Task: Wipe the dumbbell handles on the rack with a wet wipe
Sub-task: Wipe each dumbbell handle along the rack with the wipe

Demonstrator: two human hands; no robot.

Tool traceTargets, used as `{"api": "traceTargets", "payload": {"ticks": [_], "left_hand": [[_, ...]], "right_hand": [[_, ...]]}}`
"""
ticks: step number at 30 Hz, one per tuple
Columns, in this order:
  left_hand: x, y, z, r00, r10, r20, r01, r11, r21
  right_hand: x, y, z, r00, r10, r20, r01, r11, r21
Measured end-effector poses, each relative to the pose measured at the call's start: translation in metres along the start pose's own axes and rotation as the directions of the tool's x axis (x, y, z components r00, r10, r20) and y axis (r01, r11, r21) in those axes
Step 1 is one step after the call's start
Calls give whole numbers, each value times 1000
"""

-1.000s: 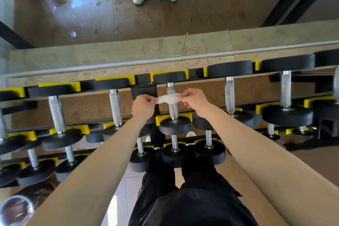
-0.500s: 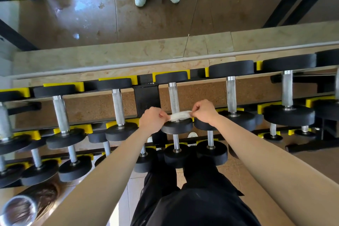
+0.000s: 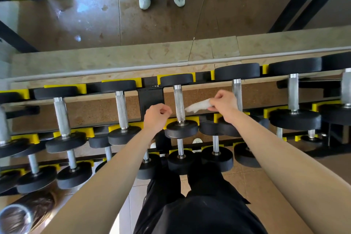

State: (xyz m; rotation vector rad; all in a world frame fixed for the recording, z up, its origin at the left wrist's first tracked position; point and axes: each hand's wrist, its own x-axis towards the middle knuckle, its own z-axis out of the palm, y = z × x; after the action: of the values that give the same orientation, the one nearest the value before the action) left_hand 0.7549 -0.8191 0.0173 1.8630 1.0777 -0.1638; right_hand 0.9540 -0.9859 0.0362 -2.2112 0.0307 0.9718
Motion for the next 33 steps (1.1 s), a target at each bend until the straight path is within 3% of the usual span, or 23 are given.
{"api": "traceTargets", "payload": {"ticks": [5, 9, 11, 14, 17, 21, 24, 28, 33], "left_hand": [[18, 1, -1, 998, -67, -8, 65, 981, -185], [26, 0, 2, 998, -31, 61, 42, 981, -191], [27, 3, 3, 994, -10, 105, 30, 982, -185], [30, 7, 7, 985, 24, 172, 0, 991, -137], [30, 8, 8, 958, 6, 288, -9, 1000, 10], [24, 7, -1, 974, 1, 227, -52, 975, 217], [20, 2, -11, 991, -11, 130, -22, 969, 248], [19, -9, -17, 998, -36, 49, 21, 958, 286], [13, 1, 0, 990, 5, 138, -49, 946, 320]], "right_hand": [[10, -9, 10, 997, -36, -62, 40, 996, 74], [12, -13, 46, 993, -62, 99, 58, 997, 44], [12, -14, 65, 986, 9, 165, -19, 998, 59], [2, -24, 81, 904, 118, 411, -192, 971, 142], [2, -27, 83, 851, 126, 510, -223, 966, 132], [8, -23, 79, 879, 126, 460, -174, 983, 65], [7, -23, 77, 921, 99, 376, -105, 994, -6], [3, -20, 76, 929, 58, 366, -2, 989, -149], [5, -2, 51, 921, 24, 388, 137, 914, -381]]}}
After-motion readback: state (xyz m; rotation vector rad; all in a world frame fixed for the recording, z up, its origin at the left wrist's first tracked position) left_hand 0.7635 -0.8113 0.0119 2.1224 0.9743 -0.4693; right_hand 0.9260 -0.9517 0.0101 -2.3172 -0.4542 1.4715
